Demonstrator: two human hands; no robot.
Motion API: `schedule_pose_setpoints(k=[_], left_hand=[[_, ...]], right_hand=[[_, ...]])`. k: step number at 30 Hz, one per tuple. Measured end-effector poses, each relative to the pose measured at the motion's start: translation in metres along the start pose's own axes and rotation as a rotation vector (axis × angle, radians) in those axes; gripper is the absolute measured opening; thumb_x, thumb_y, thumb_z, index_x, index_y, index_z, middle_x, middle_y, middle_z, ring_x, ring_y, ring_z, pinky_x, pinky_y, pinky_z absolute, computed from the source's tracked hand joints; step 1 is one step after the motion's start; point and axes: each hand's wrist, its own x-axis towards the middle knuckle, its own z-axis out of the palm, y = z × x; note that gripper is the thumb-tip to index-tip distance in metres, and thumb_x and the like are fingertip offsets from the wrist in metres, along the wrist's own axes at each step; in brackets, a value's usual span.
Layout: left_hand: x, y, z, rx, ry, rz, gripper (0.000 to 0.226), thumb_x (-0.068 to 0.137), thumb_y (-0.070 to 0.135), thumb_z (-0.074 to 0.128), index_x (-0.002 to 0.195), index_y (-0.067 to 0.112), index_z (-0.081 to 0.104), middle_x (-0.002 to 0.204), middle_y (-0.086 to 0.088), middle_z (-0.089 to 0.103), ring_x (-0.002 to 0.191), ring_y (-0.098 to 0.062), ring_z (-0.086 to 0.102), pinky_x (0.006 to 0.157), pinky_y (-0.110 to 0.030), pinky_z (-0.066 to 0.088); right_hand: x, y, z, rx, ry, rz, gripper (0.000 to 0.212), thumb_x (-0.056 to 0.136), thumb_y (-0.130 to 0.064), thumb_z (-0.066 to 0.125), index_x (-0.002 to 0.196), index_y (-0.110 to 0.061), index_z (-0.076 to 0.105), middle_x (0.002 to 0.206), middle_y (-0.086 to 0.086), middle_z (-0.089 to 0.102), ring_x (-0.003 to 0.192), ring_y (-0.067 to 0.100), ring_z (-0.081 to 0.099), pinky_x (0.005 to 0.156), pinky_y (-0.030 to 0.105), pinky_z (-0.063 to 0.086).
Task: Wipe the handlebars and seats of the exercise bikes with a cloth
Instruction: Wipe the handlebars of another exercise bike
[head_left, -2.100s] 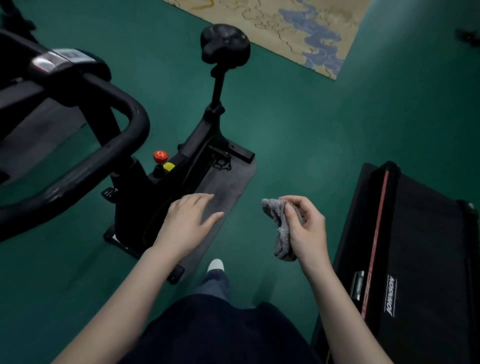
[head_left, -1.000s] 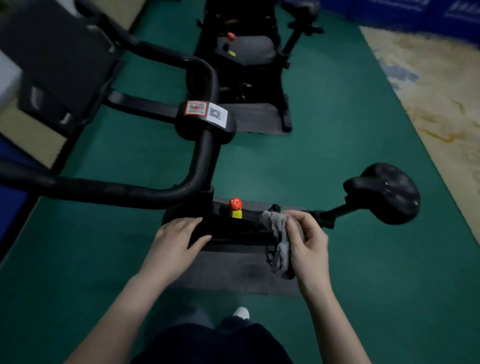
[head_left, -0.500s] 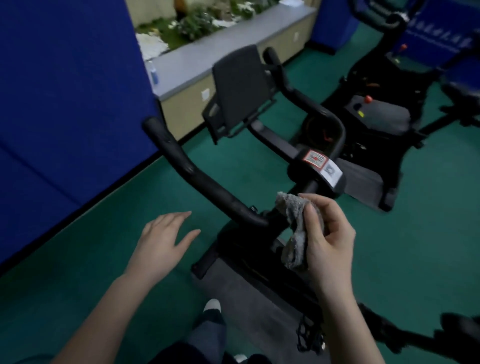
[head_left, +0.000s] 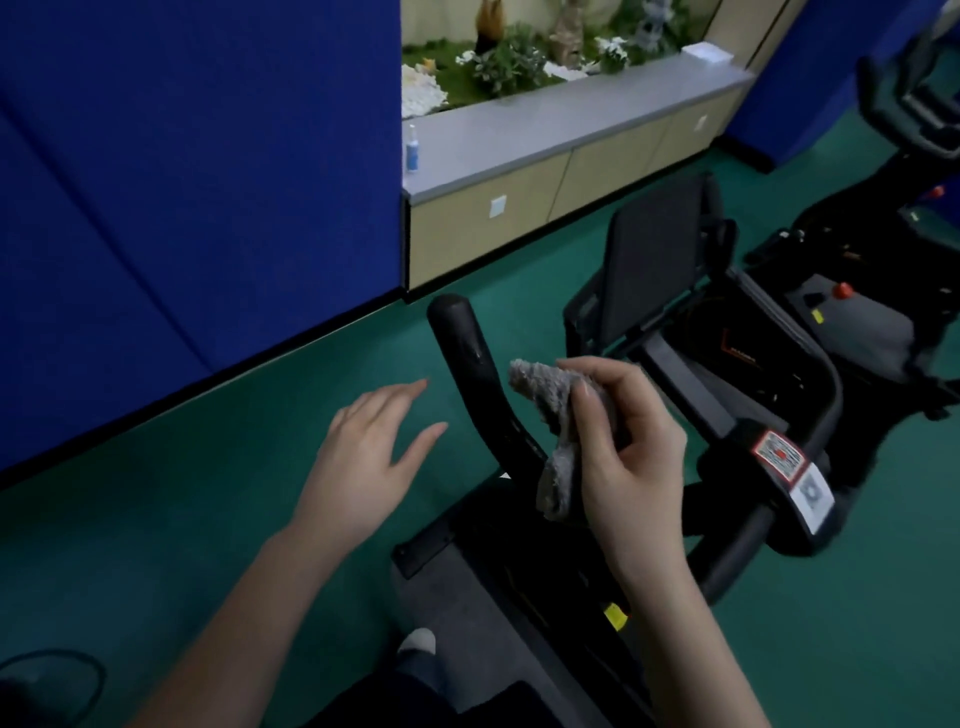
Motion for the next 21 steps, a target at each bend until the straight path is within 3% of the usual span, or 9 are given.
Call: schedule_pose_setpoints(k=[5, 9, 12, 15, 18, 21], left_hand=[[0.012, 0.018, -0.006, -0.319, 0.157, -0.033, 0.055, 0.088, 0.051, 0.047, 0.134, 0.022, 0.049, 0.121, 0.016, 0.056, 0.114, 0.006, 0.05, 0.1, -0.013, 0.037], [0.021, 0.037, -0.001, -0.572, 0.266, -0.129, 0.036, 0.086, 0.022, 0.065, 0.121, 0.022, 0.058, 0.108, 0.011, 0.064, 0.101, 0.0, 0.06, 0.092, -0.019, 0.047], [0.024, 0.049, 0.003, -0.776, 0.315, -0.22, 0.036, 0.084, 0.004, 0.067, 0.106, 0.03, 0.057, 0.097, 0.014, 0.065, 0.087, 0.003, 0.063, 0.082, -0.015, 0.048], [0.025, 0.057, 0.007, -0.941, 0.367, -0.29, 0.035, 0.083, -0.006, 0.064, 0.103, 0.023, 0.057, 0.092, 0.009, 0.065, 0.076, 0.007, 0.063, 0.075, -0.009, 0.047], [0.025, 0.061, 0.009, -0.993, 0.389, -0.307, 0.034, 0.082, -0.009, 0.063, 0.107, 0.014, 0.059, 0.093, 0.005, 0.066, 0.076, 0.005, 0.063, 0.076, -0.01, 0.048], [0.024, 0.062, 0.01, -1.017, 0.41, -0.319, 0.035, 0.082, -0.01, 0.062, 0.108, 0.013, 0.059, 0.093, 0.003, 0.065, 0.075, 0.005, 0.062, 0.078, -0.01, 0.048]], right_hand=[[0.046, -0.014, 0.026, 0.001, -0.086, -0.209, 0.015, 0.097, -0.005, 0.049, 0.101, -0.011, 0.063, 0.09, -0.014, 0.064, 0.082, -0.001, 0.061, 0.072, 0.013, 0.046], [0.084, -0.019, 0.05, 0.023, -0.159, -0.307, 0.017, 0.096, -0.004, 0.049, 0.101, -0.012, 0.063, 0.088, -0.021, 0.061, 0.084, -0.009, 0.059, 0.075, 0.01, 0.043], [0.101, -0.017, 0.062, -0.02, -0.37, -0.269, 0.015, 0.095, -0.005, 0.049, 0.097, -0.01, 0.063, 0.086, -0.013, 0.065, 0.082, -0.003, 0.061, 0.075, 0.016, 0.047], [0.109, -0.012, 0.065, -0.138, -0.592, -0.212, 0.014, 0.096, -0.011, 0.05, 0.091, -0.011, 0.063, 0.081, -0.008, 0.067, 0.074, -0.002, 0.058, 0.07, 0.015, 0.044], [0.108, -0.007, 0.06, -0.15, -0.56, -0.126, 0.015, 0.098, -0.016, 0.049, 0.088, -0.018, 0.06, 0.073, -0.017, 0.061, 0.068, -0.008, 0.053, 0.065, 0.009, 0.039], [0.083, 0.002, 0.051, -0.156, -0.413, -0.104, 0.015, 0.098, -0.014, 0.048, 0.094, -0.02, 0.061, 0.073, -0.02, 0.059, 0.068, -0.012, 0.055, 0.062, 0.004, 0.037]])
